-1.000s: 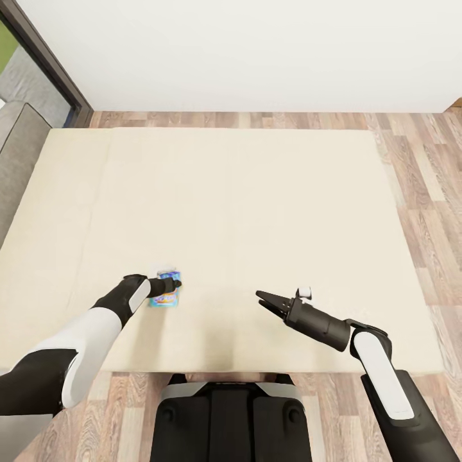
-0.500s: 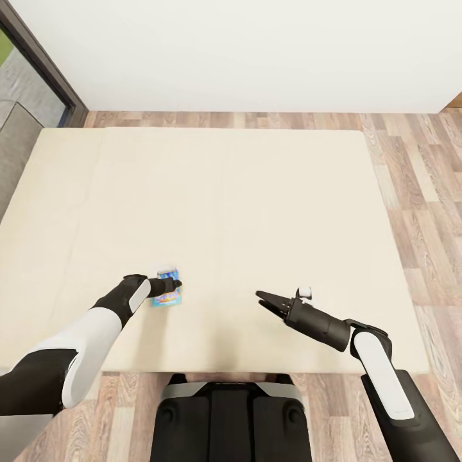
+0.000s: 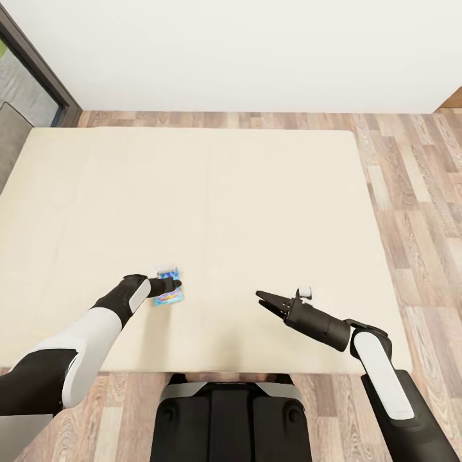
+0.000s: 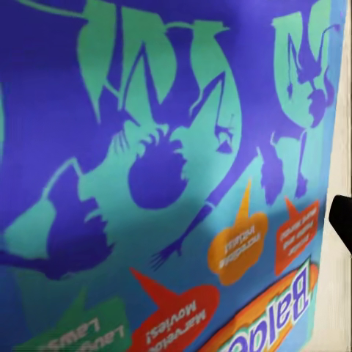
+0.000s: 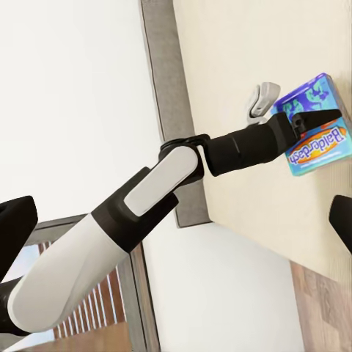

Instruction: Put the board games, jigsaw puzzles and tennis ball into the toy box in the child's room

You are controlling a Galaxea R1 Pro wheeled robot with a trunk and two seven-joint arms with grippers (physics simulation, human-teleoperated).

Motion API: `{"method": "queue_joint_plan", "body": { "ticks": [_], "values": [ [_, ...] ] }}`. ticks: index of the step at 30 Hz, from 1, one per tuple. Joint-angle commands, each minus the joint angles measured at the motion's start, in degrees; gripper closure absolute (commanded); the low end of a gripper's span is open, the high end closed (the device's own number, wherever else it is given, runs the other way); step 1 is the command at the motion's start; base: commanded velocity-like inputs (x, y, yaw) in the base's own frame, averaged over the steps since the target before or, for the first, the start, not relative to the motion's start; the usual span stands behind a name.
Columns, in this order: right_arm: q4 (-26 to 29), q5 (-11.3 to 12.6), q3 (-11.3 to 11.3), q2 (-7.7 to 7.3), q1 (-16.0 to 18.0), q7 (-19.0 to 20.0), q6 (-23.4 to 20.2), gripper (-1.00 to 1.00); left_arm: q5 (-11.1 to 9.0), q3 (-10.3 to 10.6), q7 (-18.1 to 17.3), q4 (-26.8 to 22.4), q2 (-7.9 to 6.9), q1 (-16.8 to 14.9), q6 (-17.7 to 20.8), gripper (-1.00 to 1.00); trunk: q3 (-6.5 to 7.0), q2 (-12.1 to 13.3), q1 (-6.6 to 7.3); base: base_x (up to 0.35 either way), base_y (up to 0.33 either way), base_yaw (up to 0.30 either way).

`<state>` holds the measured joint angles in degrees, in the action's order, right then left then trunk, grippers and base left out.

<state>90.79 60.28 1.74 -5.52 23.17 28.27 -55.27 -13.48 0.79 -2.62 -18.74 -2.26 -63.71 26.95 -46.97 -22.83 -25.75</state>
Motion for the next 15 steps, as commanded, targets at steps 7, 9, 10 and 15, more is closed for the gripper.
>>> {"method": "queue_joint_plan", "body": {
  "ticks": [7,9,10,15],
  "values": [
    [0.00,-0.25,0.01,-0.04,0.03,0.33,-0.10,-1.00,-0.32,0.14,-0.02,-0.07,0.02,-0.01,0.22,-1.00,-0.06,-0.09,-0.03,0.000,-0.101,0.000],
    [0.00,-0.25,0.01,-0.08,0.03,0.35,-0.10,-1.00,-0.32,0.16,-0.02,-0.07,0.04,-0.01,0.20,-1.00,-0.06,-0.09,-0.03,0.000,-0.242,0.000],
    [0.00,-0.25,0.01,-0.09,0.03,0.35,-0.10,-1.00,-0.32,0.17,-0.02,-0.07,0.05,-0.01,0.17,-1.00,-0.06,-0.09,-0.03,0.000,-0.203,0.000],
    [0.00,-0.25,0.01,-0.10,0.03,0.32,-0.10,-1.00,-0.32,0.17,-0.02,-0.07,0.06,-0.01,0.13,-1.00,-0.06,-0.09,-0.03,0.000,-0.208,0.000]
  ]
}}
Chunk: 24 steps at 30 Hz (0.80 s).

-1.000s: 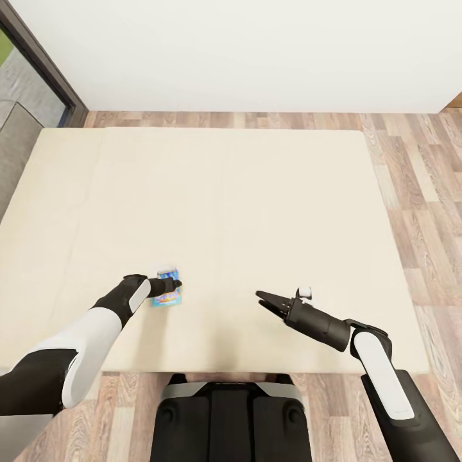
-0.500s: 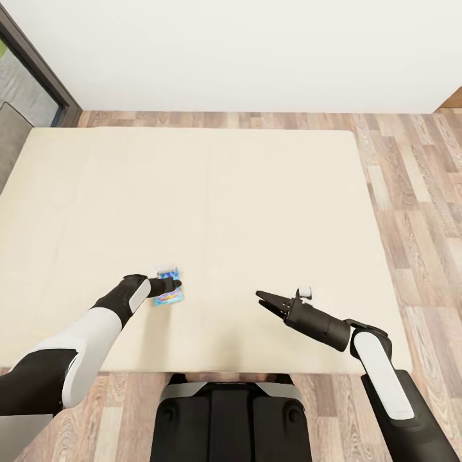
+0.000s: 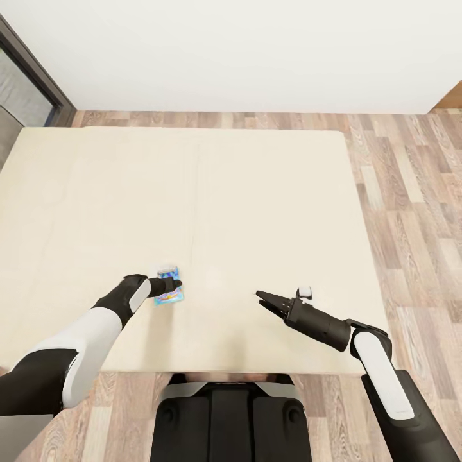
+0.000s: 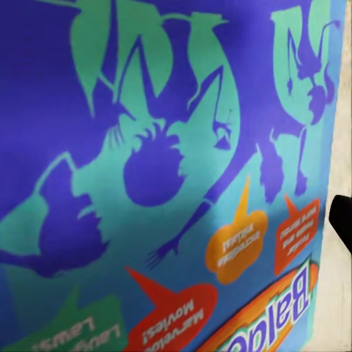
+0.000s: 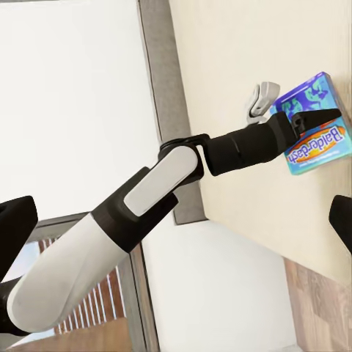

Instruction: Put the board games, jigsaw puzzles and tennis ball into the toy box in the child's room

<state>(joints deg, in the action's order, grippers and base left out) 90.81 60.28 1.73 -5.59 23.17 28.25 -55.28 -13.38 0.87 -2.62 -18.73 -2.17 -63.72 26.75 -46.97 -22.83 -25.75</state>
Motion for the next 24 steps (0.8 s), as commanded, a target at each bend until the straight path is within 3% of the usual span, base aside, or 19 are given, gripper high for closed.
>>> {"method": "queue_joint_plan", "body": {
  "ticks": [1,24],
  "values": [
    [-0.02,-0.25,0.02,-0.03,0.03,0.36,-0.09,-1.00,-0.41,0.10,-0.02,-0.08,-0.02,0.00,0.32,-1.00,-0.06,-0.08,-0.03,0.000,-0.262,0.000],
    [-0.06,-0.25,0.02,0.11,0.03,0.31,-0.09,-1.00,-0.41,0.17,-0.02,-0.08,0.06,0.00,0.23,-1.00,-0.06,-0.08,-0.03,0.000,-0.270,0.000]
  ]
}}
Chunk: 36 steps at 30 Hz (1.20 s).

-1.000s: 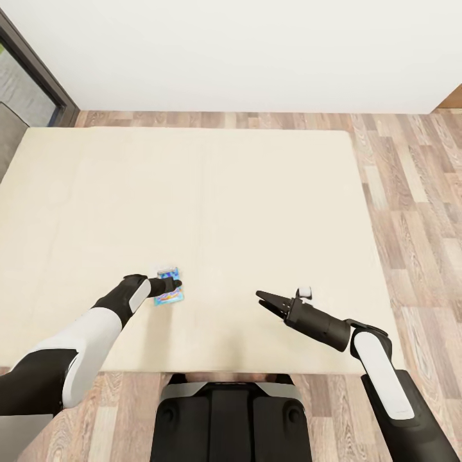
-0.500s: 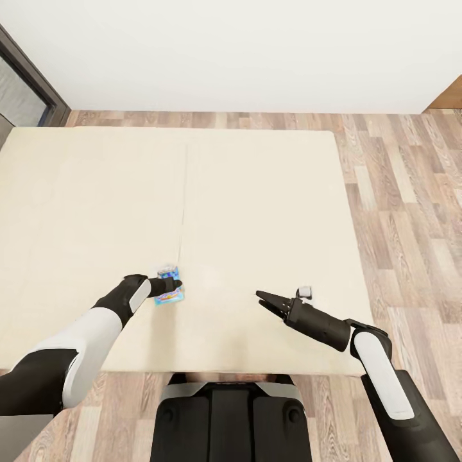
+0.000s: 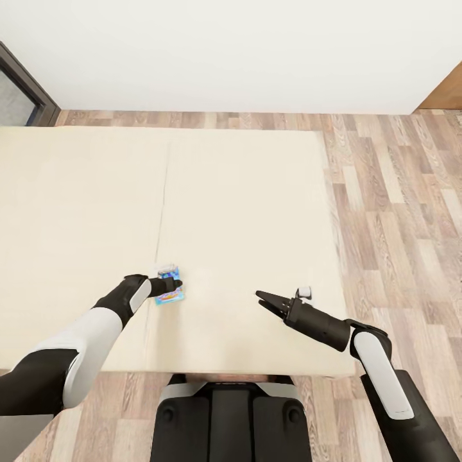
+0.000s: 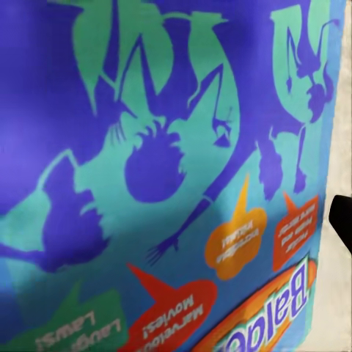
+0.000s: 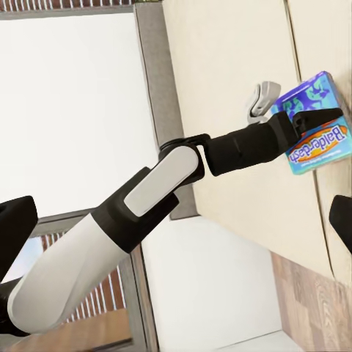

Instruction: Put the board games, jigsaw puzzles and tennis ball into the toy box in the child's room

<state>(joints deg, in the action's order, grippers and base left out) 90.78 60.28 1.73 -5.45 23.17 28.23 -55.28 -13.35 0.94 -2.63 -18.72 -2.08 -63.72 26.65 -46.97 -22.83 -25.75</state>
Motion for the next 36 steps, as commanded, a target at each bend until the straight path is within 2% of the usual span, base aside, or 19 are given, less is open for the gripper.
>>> {"method": "queue_joint_plan", "body": {
  "ticks": [1,12,36],
  "values": [
    [-0.01,-0.25,0.02,-0.05,0.03,0.34,-0.09,-1.00,-0.45,0.10,-0.01,-0.09,-0.03,-0.01,0.33,-1.00,-0.06,-0.09,-0.03,0.000,-0.283,0.000],
    [0.00,-0.25,0.02,-0.09,0.03,0.34,-0.09,-1.00,-0.45,0.11,-0.01,-0.09,0.05,-0.01,0.33,-1.00,-0.06,-0.09,-0.03,0.000,-0.266,0.000],
    [0.01,-0.25,0.02,-0.17,0.03,0.37,-0.09,-1.00,-0.45,0.11,-0.01,-0.09,0.06,-0.01,0.33,-1.00,-0.06,-0.09,-0.03,0.000,-0.193,0.000]
  ]
}}
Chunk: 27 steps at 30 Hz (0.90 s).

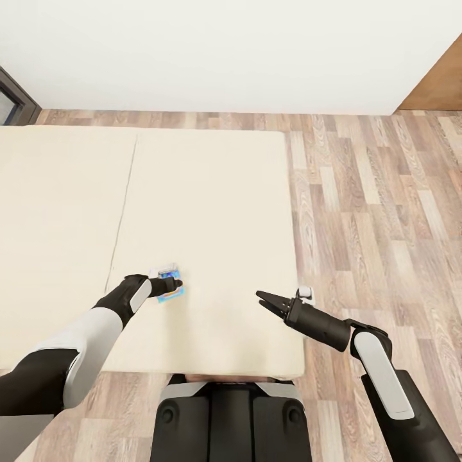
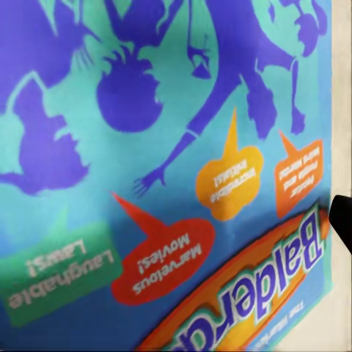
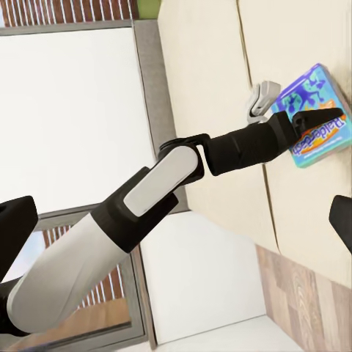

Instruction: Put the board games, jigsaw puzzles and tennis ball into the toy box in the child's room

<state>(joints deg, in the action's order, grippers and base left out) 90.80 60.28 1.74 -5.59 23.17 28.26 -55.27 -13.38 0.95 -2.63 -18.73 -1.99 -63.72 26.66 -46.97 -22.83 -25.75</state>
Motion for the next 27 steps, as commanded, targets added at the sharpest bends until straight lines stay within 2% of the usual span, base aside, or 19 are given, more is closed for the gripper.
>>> {"method": "queue_joint_plan", "body": {
  "ticks": [1,10,27],
  "values": [
    [-0.03,-0.25,0.02,-0.03,0.03,0.32,-0.10,-1.00,-0.42,0.10,-0.01,-0.08,-0.03,0.00,0.32,-1.00,-0.06,-0.09,-0.03,0.000,-0.222,0.000],
    [-0.03,-0.25,0.02,-0.02,0.03,0.31,-0.10,-1.00,-0.42,0.10,-0.01,-0.01,-0.03,0.00,0.32,-1.00,-0.06,-0.09,-0.03,0.000,-0.201,0.000],
    [-0.10,-0.25,-0.03,-0.04,0.03,0.36,-0.10,-1.00,-0.42,0.09,-0.01,0.01,0.06,0.00,0.32,-1.00,-0.06,-0.09,-0.03,0.000,-0.132,0.000]
  ]
}}
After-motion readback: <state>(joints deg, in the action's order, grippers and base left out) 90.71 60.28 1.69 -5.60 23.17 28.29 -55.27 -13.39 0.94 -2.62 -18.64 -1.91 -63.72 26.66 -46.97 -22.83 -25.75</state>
